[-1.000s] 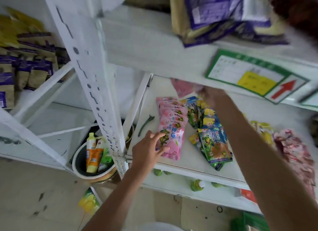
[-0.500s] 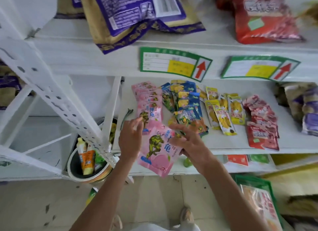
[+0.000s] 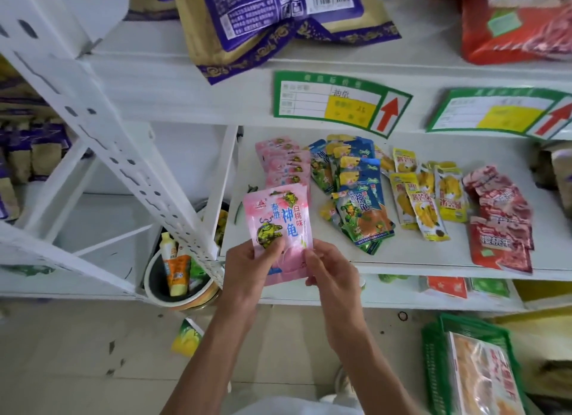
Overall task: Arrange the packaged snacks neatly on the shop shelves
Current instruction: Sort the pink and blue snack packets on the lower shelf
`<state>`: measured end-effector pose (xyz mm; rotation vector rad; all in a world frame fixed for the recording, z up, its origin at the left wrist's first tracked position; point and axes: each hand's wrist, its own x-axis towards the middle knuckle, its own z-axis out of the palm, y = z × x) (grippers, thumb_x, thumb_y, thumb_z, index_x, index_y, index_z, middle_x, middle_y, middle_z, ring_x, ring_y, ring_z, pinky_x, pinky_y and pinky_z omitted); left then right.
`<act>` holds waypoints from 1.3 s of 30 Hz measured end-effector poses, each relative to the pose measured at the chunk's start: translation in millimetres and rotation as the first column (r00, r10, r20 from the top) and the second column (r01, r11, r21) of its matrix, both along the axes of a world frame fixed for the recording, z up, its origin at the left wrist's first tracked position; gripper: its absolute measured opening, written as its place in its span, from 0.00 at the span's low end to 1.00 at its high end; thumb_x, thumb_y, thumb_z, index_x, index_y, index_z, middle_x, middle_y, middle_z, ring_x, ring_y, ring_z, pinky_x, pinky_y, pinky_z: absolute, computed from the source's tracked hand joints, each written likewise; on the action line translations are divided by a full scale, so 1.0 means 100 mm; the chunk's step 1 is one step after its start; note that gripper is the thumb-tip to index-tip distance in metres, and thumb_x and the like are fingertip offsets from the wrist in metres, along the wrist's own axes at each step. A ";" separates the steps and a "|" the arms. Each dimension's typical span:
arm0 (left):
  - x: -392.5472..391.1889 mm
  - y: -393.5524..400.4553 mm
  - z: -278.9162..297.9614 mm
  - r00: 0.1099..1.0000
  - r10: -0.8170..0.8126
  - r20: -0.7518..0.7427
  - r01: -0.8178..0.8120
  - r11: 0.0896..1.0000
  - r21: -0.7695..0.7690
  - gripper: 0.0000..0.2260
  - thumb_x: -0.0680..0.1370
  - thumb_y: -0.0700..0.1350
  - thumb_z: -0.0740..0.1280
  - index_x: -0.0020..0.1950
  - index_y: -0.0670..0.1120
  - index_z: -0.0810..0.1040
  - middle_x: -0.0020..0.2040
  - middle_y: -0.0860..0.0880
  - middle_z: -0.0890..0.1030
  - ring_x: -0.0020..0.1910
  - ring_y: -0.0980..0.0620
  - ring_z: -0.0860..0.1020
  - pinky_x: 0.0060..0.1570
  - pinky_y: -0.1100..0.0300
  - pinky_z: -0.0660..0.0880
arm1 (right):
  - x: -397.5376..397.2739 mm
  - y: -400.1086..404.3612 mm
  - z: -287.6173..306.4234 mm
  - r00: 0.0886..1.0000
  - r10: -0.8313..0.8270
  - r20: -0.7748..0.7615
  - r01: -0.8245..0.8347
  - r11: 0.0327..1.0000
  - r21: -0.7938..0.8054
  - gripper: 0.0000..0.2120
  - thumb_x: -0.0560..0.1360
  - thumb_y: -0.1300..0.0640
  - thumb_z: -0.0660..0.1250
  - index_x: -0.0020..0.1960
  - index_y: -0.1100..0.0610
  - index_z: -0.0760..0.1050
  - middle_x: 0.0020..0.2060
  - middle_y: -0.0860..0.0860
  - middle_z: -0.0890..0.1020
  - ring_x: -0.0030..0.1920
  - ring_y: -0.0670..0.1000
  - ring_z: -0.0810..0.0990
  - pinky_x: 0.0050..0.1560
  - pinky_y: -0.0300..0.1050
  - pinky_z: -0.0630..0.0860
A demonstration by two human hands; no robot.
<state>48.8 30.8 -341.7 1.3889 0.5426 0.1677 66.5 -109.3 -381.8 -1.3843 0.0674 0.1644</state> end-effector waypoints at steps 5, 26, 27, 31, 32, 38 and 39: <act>-0.01 -0.06 0.07 0.999 -0.024 0.044 0.027 0.997 -0.076 0.03 0.79 0.35 0.72 0.47 0.40 0.85 0.40 0.46 0.88 0.37 0.47 0.87 0.33 0.58 0.83 | -0.04 0.05 -0.01 0.994 -0.098 0.047 0.097 0.995 0.022 0.05 0.83 0.59 0.69 0.54 0.57 0.83 0.43 0.59 0.86 0.40 0.60 0.82 0.43 0.55 0.79; 0.07 -0.01 0.07 0.969 -0.087 0.233 0.018 0.959 0.282 0.11 0.76 0.36 0.77 0.37 0.40 0.78 0.31 0.51 0.81 0.33 0.57 0.81 0.36 0.64 0.78 | 0.04 0.04 0.29 0.962 -0.188 0.198 0.186 0.982 0.029 0.08 0.81 0.59 0.71 0.47 0.61 0.84 0.37 0.64 0.80 0.38 0.55 0.76 0.40 0.51 0.73; 0.06 0.00 0.08 0.973 -0.089 0.211 0.034 0.967 0.252 0.10 0.76 0.37 0.76 0.37 0.39 0.78 0.31 0.50 0.82 0.33 0.56 0.82 0.35 0.62 0.79 | 0.05 0.01 0.29 0.962 -0.192 0.195 0.190 0.981 0.027 0.07 0.81 0.58 0.71 0.47 0.60 0.84 0.37 0.63 0.81 0.38 0.56 0.77 0.40 0.51 0.74; 0.04 0.07 0.05 0.983 -0.069 0.172 0.048 0.991 0.122 0.05 0.79 0.42 0.73 0.43 0.45 0.84 0.40 0.47 0.87 0.43 0.48 0.87 0.37 0.52 0.85 | 0.09 -0.07 0.34 0.970 -0.117 0.211 0.117 0.993 0.009 0.06 0.80 0.58 0.72 0.48 0.58 0.86 0.40 0.59 0.86 0.40 0.62 0.83 0.42 0.60 0.80; 0.05 0.06 0.05 0.985 -0.024 0.170 0.006 0.995 0.101 0.03 0.79 0.42 0.74 0.47 0.43 0.84 0.43 0.48 0.87 0.45 0.48 0.87 0.37 0.53 0.85 | 0.08 -0.06 0.36 0.971 -0.113 0.212 0.114 0.993 0.008 0.05 0.80 0.58 0.72 0.48 0.57 0.86 0.40 0.58 0.86 0.40 0.61 0.84 0.42 0.60 0.80; 0.02 -0.32 0.09 0.981 -0.034 0.191 -0.003 0.982 0.188 0.16 0.80 0.53 0.73 0.65 0.51 0.78 0.59 0.55 0.83 0.57 0.58 0.82 0.47 0.66 0.79 | -0.08 0.11 0.41 0.963 -0.139 0.231 0.147 0.989 -0.014 0.12 0.86 0.57 0.64 0.49 0.56 0.84 0.41 0.51 0.86 0.41 0.51 0.83 0.41 0.46 0.78; 0.01 -0.37 0.09 0.982 -0.111 0.152 0.096 0.990 0.104 0.15 0.81 0.56 0.69 0.64 0.49 0.80 0.57 0.52 0.85 0.56 0.54 0.84 0.48 0.64 0.79 | -0.11 0.13 0.43 0.977 -0.063 0.205 0.066 0.998 -0.008 0.15 0.87 0.57 0.60 0.52 0.58 0.85 0.45 0.52 0.87 0.46 0.53 0.85 0.45 0.47 0.80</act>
